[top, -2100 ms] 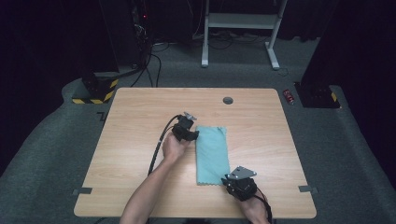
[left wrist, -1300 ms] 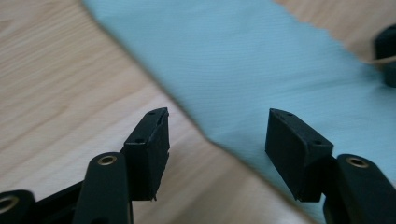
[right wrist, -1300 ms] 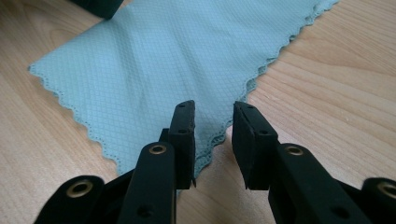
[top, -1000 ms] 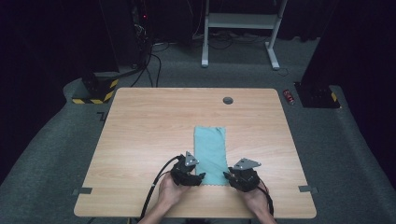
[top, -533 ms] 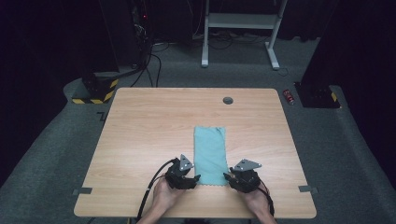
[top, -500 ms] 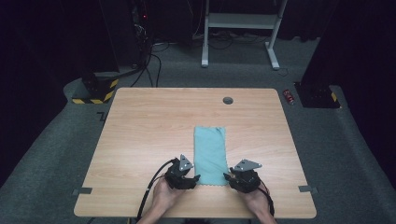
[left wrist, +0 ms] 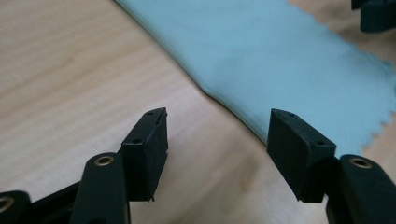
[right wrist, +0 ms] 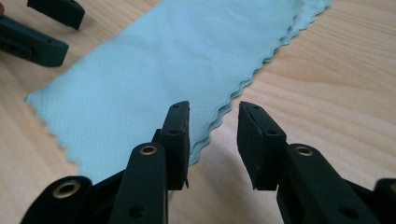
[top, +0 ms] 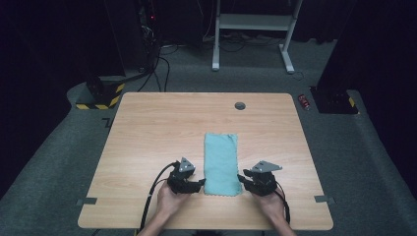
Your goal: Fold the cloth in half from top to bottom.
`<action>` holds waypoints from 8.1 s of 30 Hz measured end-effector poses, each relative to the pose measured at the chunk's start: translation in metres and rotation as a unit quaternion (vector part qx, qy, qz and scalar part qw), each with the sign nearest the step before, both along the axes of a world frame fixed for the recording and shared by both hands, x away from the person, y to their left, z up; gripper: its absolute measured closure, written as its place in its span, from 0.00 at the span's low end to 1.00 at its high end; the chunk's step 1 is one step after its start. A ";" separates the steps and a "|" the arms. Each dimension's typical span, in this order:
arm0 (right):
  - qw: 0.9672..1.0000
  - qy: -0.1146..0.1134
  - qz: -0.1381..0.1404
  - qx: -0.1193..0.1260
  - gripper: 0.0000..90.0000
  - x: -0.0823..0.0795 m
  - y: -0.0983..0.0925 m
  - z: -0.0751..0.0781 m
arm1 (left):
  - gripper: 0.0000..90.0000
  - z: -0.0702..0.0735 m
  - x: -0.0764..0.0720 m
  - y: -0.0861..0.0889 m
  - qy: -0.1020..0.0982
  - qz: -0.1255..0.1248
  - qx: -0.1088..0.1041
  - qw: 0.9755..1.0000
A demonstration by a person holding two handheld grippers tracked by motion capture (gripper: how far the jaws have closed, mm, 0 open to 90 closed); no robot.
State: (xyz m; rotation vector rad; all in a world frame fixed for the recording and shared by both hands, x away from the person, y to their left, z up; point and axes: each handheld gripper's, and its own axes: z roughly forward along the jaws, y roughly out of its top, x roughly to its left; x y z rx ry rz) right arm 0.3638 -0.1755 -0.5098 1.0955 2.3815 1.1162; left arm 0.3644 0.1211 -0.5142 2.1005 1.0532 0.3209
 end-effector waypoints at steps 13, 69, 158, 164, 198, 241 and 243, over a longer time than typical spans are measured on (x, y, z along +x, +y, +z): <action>0.999 0.017 -0.036 0.010 0.81 0.056 0.015 0.002 | 0.44 0.008 0.079 -0.004 0.006 0.071 -0.007 0.997; 0.994 0.032 -0.095 -0.032 0.97 0.165 0.045 -0.006 | 0.90 0.003 0.167 -0.040 0.040 0.090 0.006 0.995; 0.999 0.005 0.032 -0.008 0.99 0.047 0.021 0.013 | 0.99 0.021 0.060 -0.027 0.015 -0.094 0.034 0.995; 0.999 0.004 0.035 -0.005 0.99 0.043 0.020 0.012 | 0.99 0.020 0.054 -0.026 0.010 -0.095 0.031 0.995; 0.999 0.005 0.044 0.002 0.99 0.023 0.015 0.009 | 0.99 0.019 0.028 -0.026 -0.023 -0.102 0.031 0.994; 0.998 0.015 0.058 0.001 0.98 0.007 0.012 -0.003 | 0.96 0.010 0.008 -0.024 -0.023 -0.112 0.025 0.993; 0.998 0.015 0.059 0.000 0.97 0.006 0.012 -0.003 | 0.95 0.009 0.008 -0.022 -0.022 -0.111 0.023 0.993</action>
